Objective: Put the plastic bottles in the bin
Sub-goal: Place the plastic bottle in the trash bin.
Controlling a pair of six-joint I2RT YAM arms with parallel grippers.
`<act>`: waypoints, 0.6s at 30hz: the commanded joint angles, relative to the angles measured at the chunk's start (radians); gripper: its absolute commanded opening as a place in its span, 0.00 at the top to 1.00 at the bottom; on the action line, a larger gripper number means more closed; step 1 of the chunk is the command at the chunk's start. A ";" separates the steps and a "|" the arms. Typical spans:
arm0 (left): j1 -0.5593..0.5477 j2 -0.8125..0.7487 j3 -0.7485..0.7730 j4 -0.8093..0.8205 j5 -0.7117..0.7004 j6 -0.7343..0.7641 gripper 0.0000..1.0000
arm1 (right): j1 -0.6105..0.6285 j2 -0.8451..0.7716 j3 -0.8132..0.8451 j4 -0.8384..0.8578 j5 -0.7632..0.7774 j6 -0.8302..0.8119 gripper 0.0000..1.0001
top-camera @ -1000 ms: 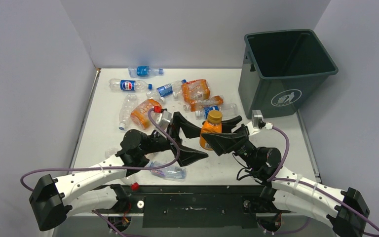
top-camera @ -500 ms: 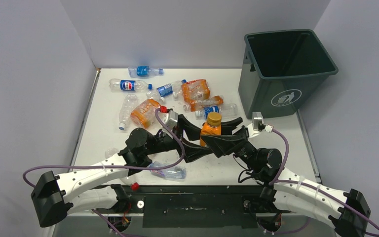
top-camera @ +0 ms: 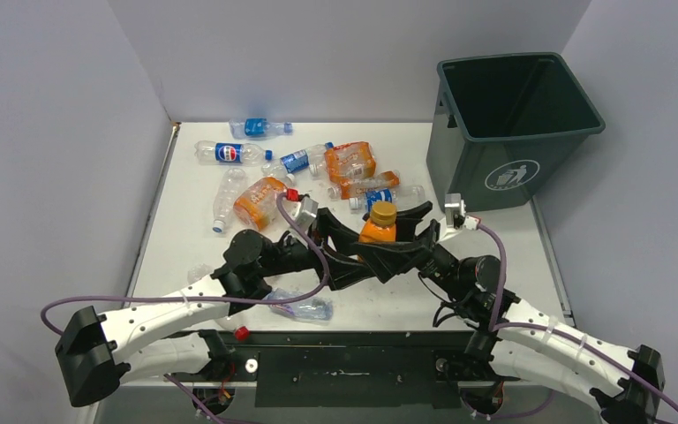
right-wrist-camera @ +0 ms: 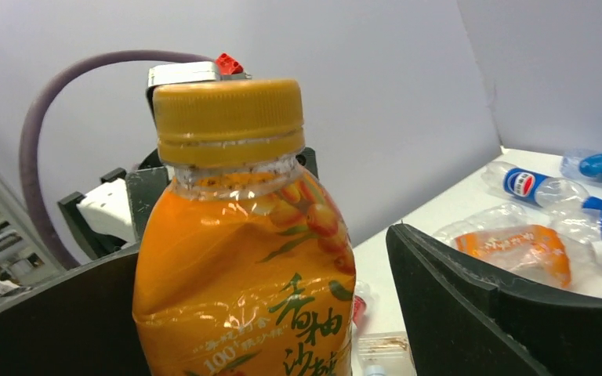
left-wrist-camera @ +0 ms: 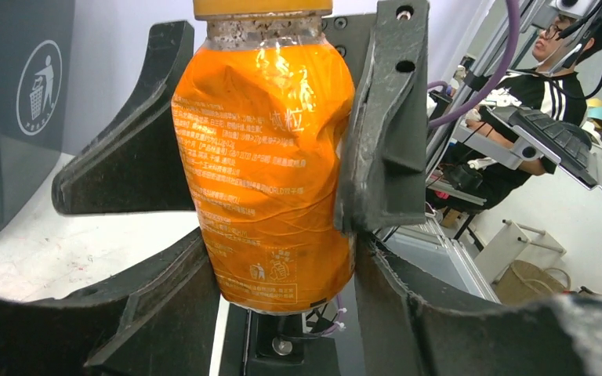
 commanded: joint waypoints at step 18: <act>0.021 -0.163 -0.054 -0.156 -0.042 0.096 1.00 | 0.006 0.094 0.519 -0.809 0.086 -0.284 0.20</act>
